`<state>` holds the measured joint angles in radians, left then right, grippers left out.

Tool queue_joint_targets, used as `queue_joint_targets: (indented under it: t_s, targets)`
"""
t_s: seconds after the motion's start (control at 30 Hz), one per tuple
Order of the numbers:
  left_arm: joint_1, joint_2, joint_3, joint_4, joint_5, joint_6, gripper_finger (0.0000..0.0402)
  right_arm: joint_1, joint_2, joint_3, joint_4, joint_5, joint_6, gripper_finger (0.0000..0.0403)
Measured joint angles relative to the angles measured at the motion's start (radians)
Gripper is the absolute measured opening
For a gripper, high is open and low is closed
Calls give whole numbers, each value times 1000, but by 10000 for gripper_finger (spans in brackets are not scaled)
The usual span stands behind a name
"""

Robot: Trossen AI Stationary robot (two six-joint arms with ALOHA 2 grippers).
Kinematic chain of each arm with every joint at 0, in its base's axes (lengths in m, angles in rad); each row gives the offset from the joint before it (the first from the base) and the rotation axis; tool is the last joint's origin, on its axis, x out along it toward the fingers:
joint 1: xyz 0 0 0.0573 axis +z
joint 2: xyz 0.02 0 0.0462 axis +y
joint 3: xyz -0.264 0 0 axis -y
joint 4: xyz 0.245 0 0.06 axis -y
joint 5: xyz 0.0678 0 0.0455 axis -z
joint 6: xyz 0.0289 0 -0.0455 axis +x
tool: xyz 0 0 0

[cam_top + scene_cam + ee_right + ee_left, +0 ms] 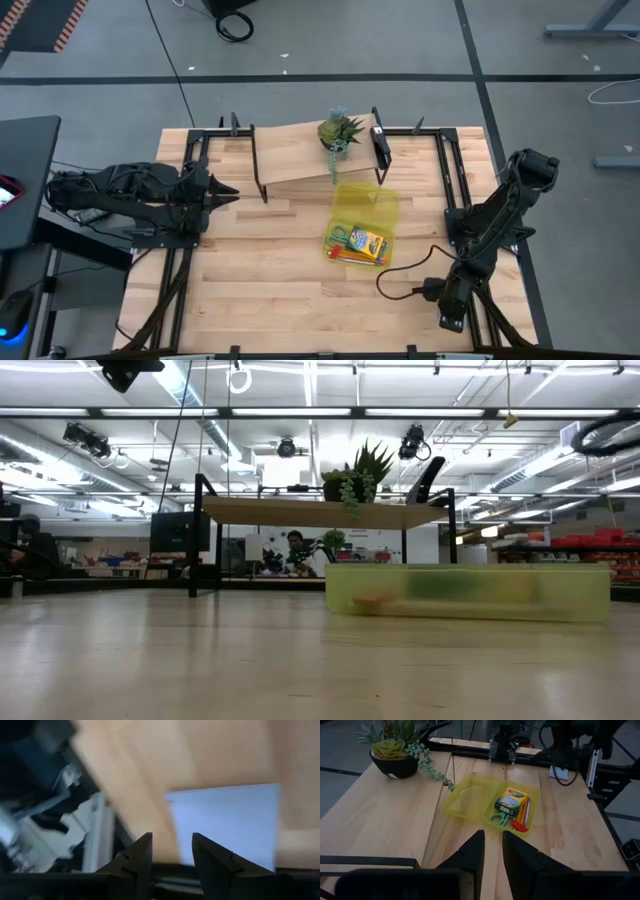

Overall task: Pack school essentials
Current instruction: Put the purple sticky notes into the yellow supply box

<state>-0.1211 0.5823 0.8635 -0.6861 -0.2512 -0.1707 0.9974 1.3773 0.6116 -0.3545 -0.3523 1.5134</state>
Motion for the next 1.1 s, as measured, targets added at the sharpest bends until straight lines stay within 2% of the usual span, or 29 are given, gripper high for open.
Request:
queue_joint_targets:
  t_s: [0.2, 0.43, 0.7, 0.8, 0.87, 0.97, 1.1]
  targets:
    - [0, 0, 0, -8, -3, -11, 75, 0, 0, -67, -2, 86, 64, 145]
    - [0, 0, 0, -8, -3, -28, 72, -13, 0, -83, 1, 179, 13, 145]
    - [0, 0, 0, -8, -17, -27, 77, -205, 0, -68, -4, 312, -176, 145]
    - [0, 0, 0, -8, -18, -19, 78, -281, 1, -36, -32, 285, -297, 145]
    - [0, 0, 0, -8, -18, -16, 77, -301, 1, 1, -119, 253, -327, 144]
    - [0, 0, 0, -8, -18, -16, 74, -301, -5, 53, -285, 234, -265, 140]
    - [0, 0, 0, -8, -18, -13, 71, -281, -62, 26, -277, 201, -144, 137]
